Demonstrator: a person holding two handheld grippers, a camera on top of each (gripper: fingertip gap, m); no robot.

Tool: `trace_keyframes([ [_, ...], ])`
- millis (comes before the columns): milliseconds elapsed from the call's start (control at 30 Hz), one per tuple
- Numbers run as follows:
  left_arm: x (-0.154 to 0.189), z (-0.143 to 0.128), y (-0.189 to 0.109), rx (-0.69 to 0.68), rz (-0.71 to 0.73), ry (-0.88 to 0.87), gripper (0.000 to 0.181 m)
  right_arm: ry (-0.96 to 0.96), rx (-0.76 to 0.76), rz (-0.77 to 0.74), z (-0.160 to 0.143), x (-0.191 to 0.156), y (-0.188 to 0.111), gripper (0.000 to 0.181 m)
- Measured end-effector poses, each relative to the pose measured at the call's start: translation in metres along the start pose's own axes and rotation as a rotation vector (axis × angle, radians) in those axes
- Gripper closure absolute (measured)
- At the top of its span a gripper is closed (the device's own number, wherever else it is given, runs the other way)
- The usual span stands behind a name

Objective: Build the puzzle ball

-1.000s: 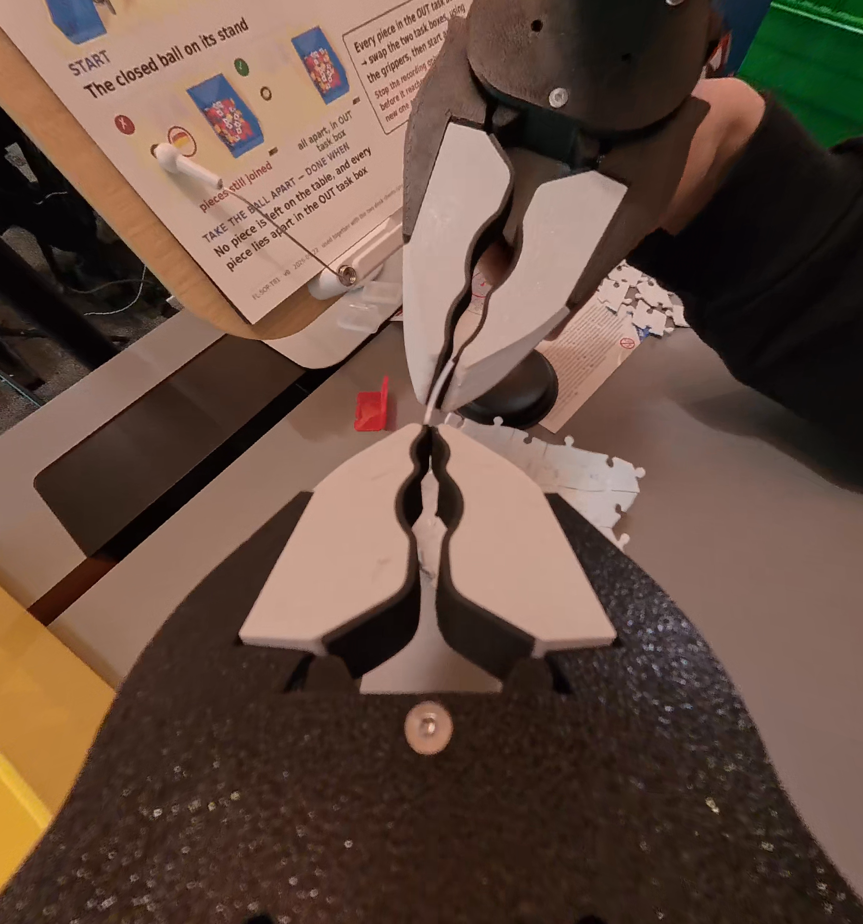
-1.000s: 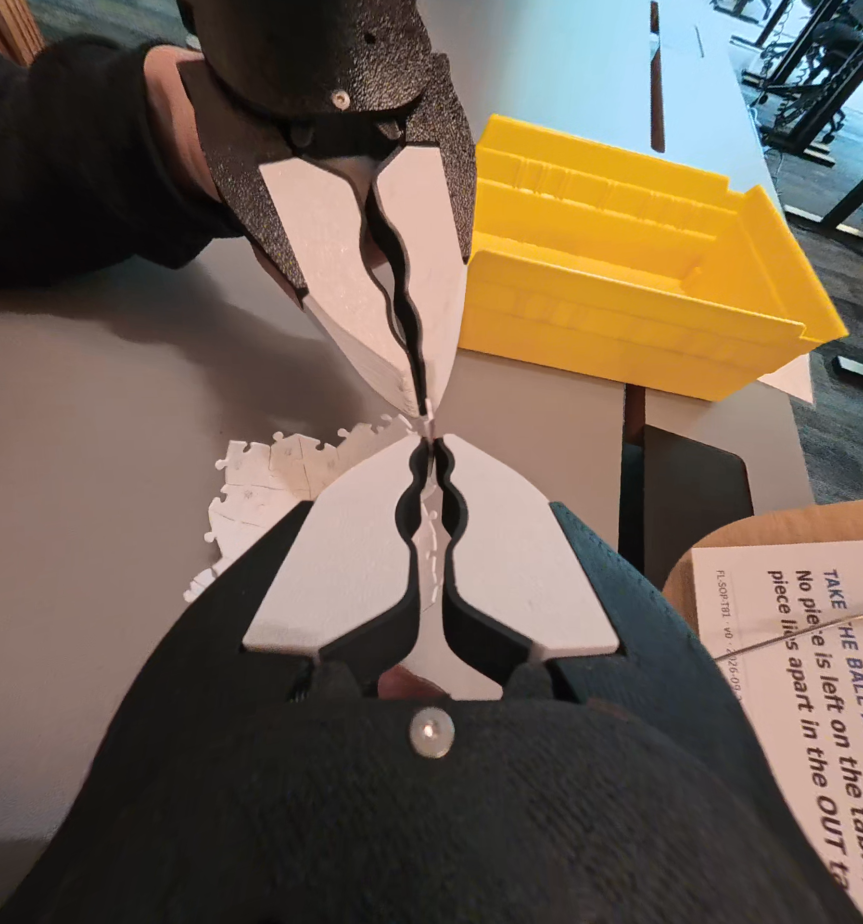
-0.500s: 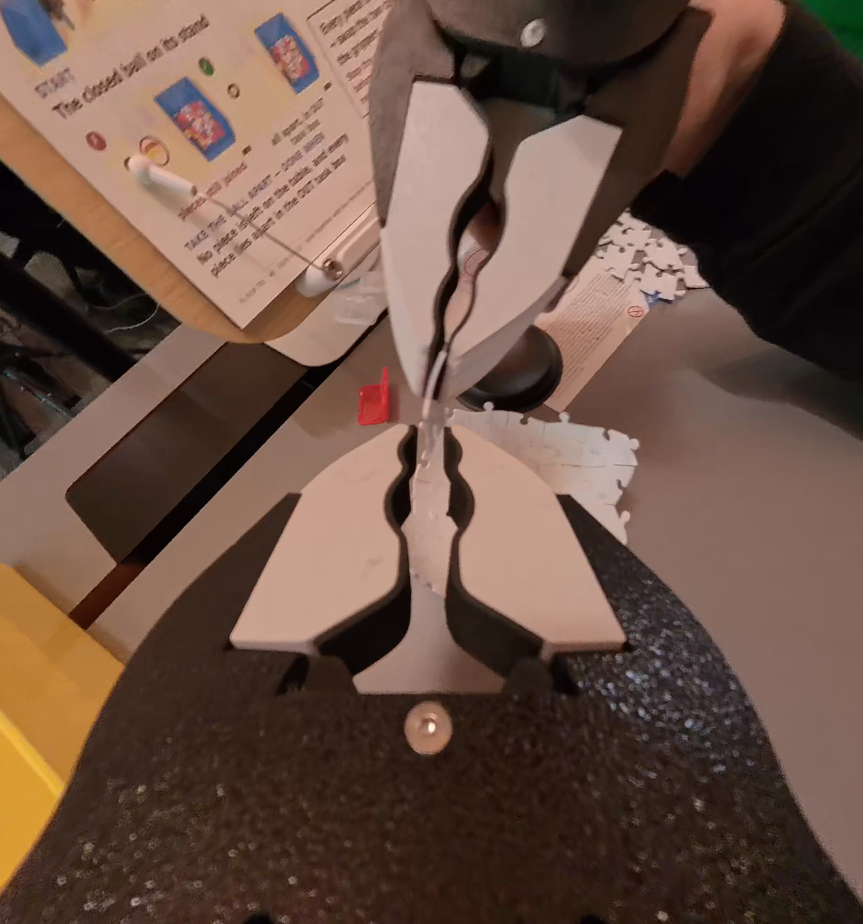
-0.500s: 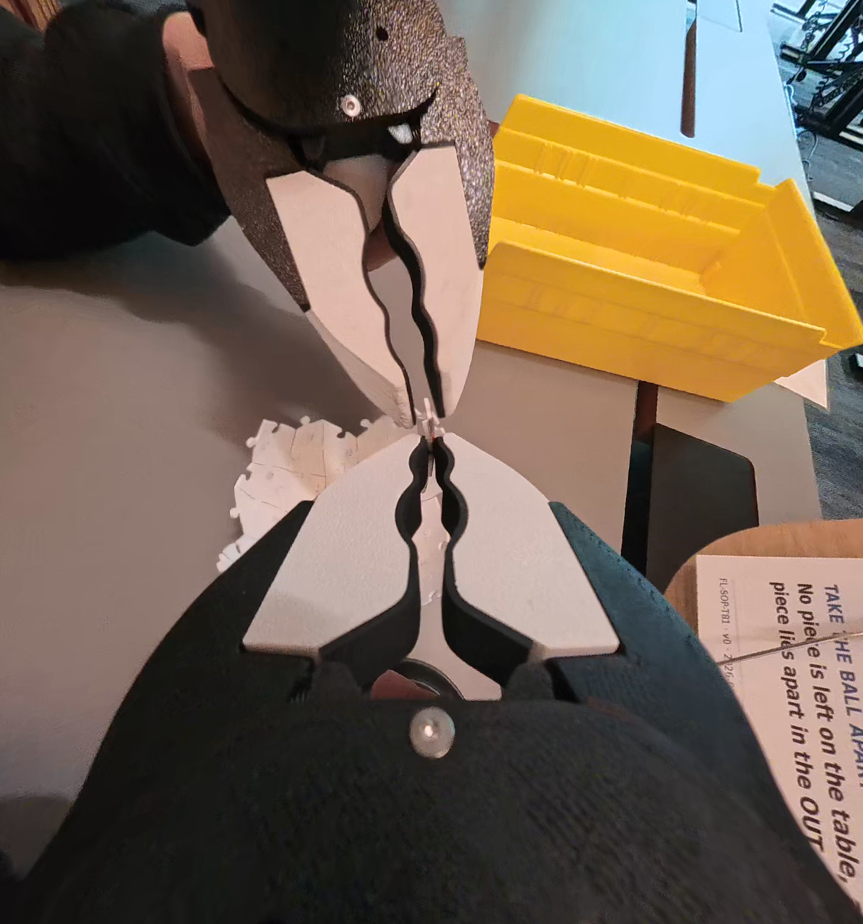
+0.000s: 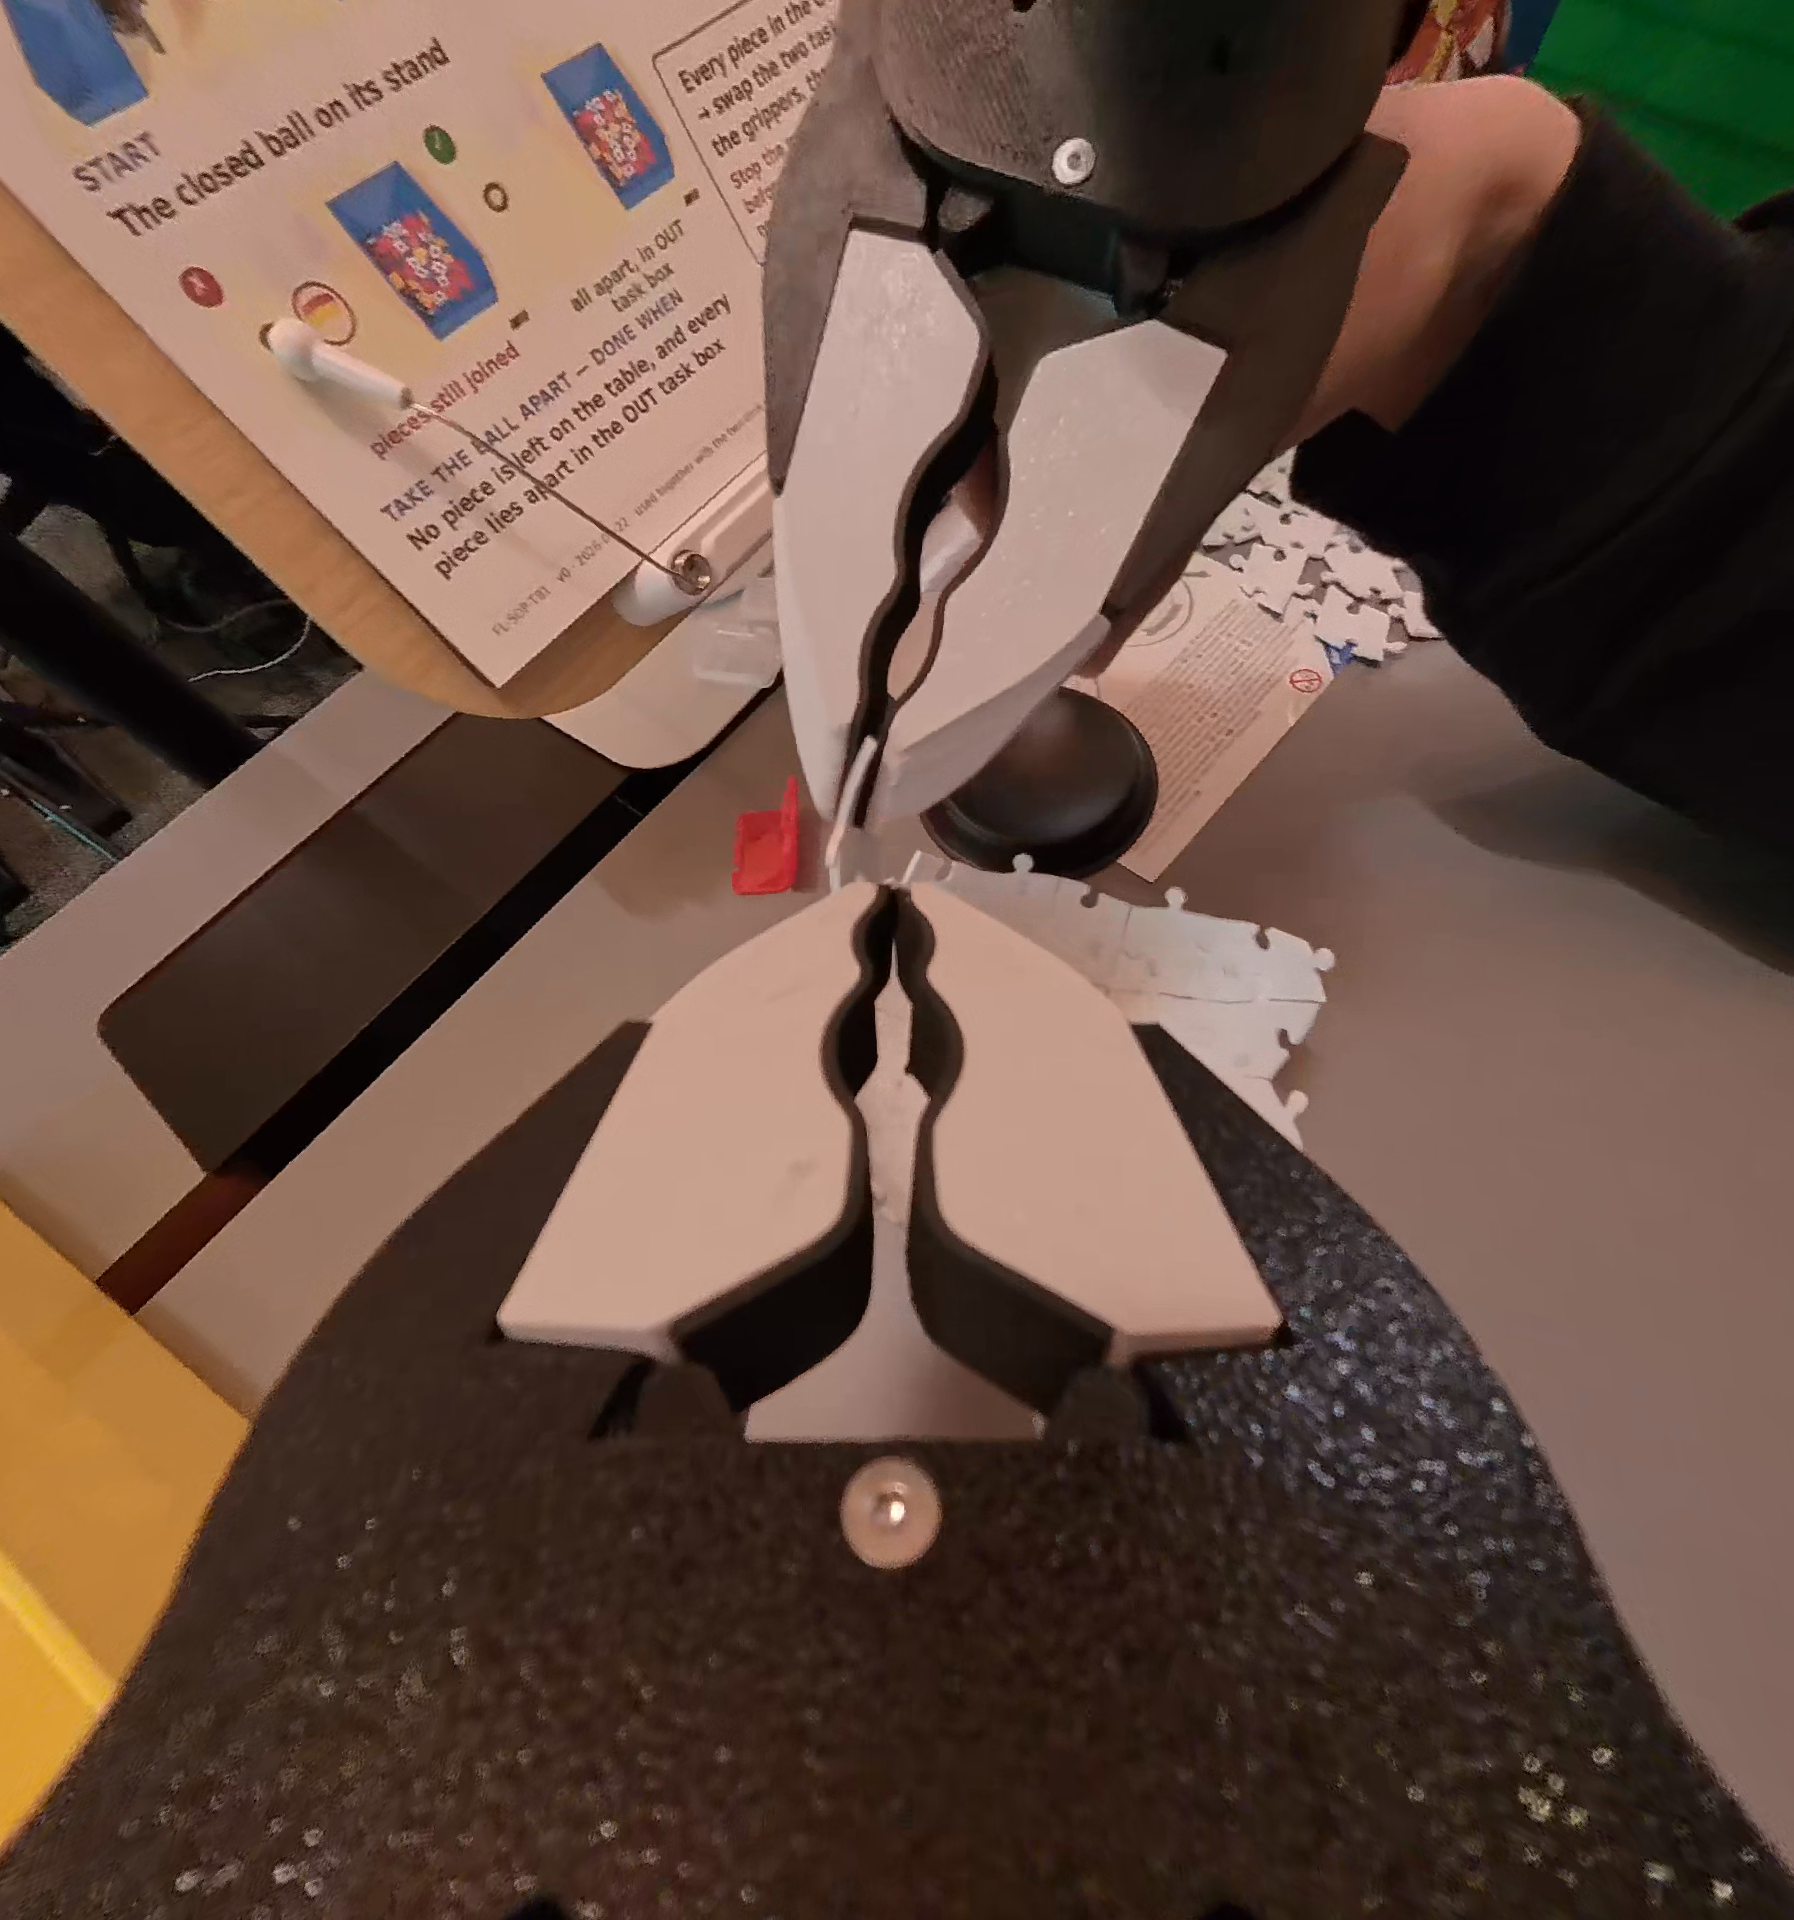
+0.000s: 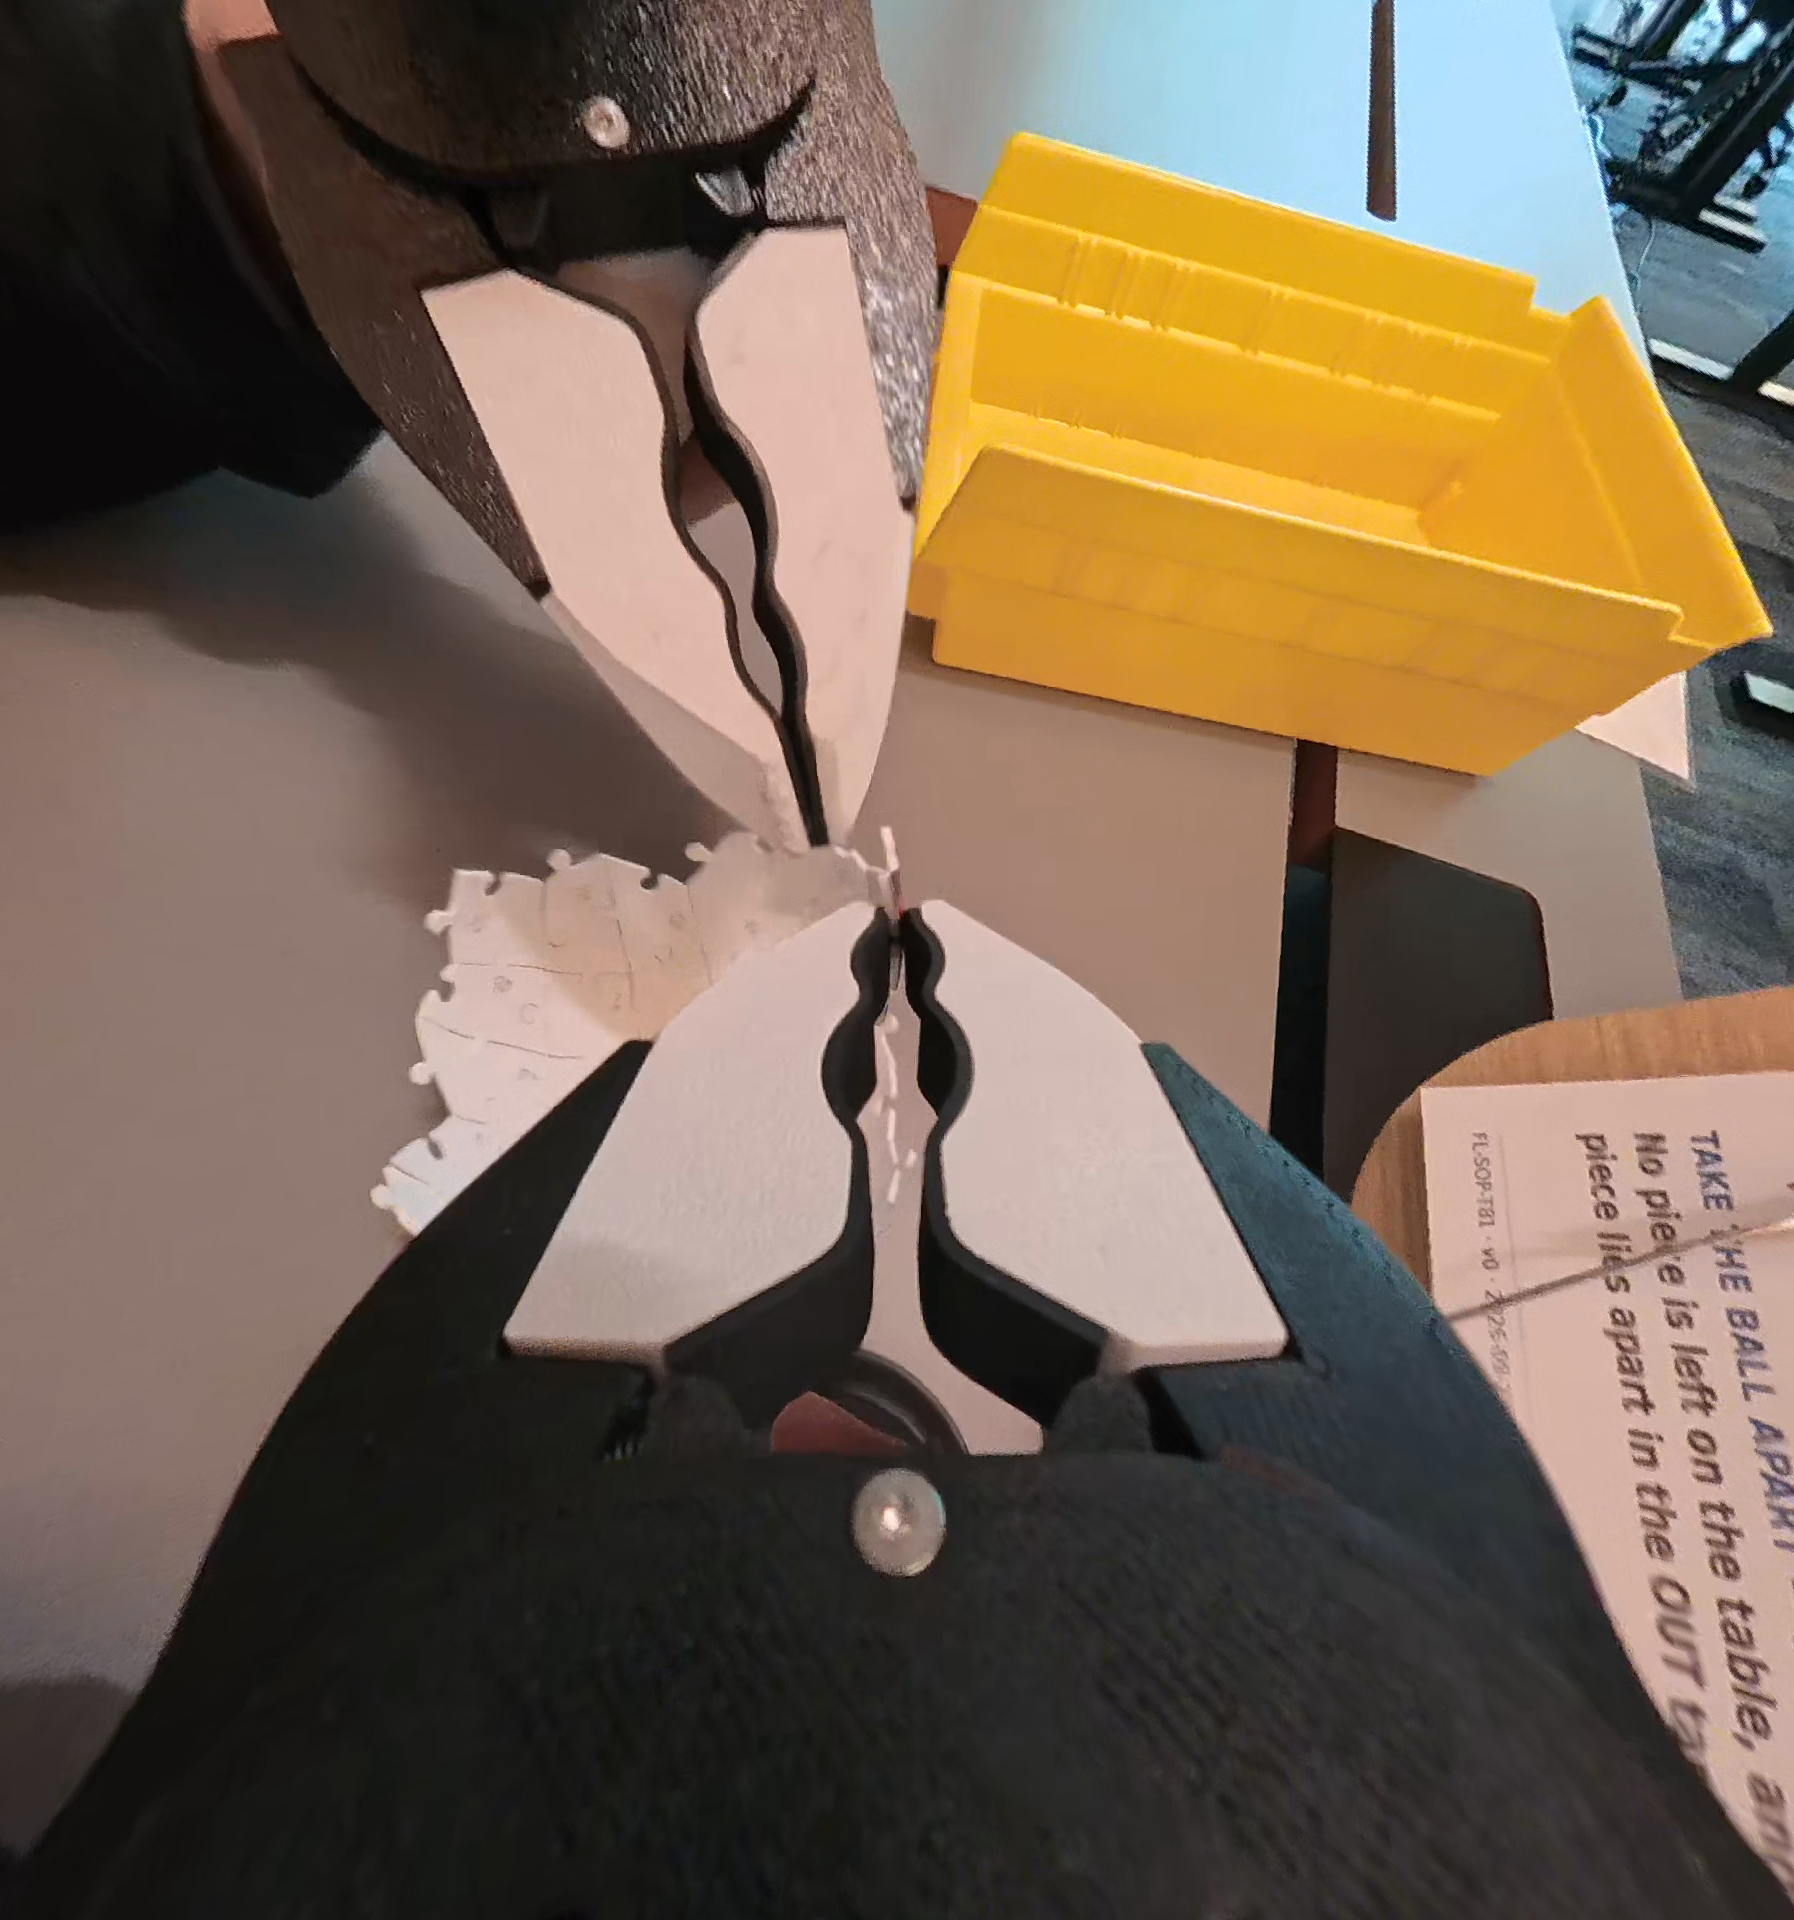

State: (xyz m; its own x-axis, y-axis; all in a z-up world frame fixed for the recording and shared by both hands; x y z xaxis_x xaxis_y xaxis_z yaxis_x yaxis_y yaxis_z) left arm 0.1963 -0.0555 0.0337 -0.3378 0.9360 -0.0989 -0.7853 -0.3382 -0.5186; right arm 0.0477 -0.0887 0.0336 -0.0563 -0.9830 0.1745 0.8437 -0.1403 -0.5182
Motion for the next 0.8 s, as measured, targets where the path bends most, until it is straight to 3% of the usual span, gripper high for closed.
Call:
trace_keyframes([
  [133, -0.003, 0.001, -0.003, 0.022, 0.05, -0.01, 0.171, -0.007, -0.031, -0.038, -0.002, 0.001, -0.005, 0.179],
  [433, -0.015, 0.004, -0.019, 0.104, 0.229, -0.016, 0.124, 0.02, -0.073, -0.045, -0.01, 0.005, 0.001, 0.179],
  [600, -0.022, -0.005, -0.024, 0.01, 0.238, -0.076, 0.125, 0.031, -0.066, -0.021, -0.009, 0.004, 0.002, 0.179],
  [800, -0.022, -0.028, -0.015, -0.205, 0.054, -0.242, 0.12, 0.024, -0.108, 0.035, -0.012, 0.0, 0.009, 0.179],
])
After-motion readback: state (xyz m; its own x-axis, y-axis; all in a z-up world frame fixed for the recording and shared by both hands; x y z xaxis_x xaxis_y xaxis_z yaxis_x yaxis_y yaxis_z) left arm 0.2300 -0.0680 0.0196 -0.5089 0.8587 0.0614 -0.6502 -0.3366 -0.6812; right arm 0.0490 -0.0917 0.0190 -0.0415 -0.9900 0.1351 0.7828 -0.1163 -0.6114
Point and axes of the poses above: each gripper's, where its closed fingertips meet, y out along the fingers, z out of its top, x = y × z across the jaws, the point moved 9 cm from there along -y, back along the fingers, and after that the axes turned 1 degree about -z, right-handed, at the moved point
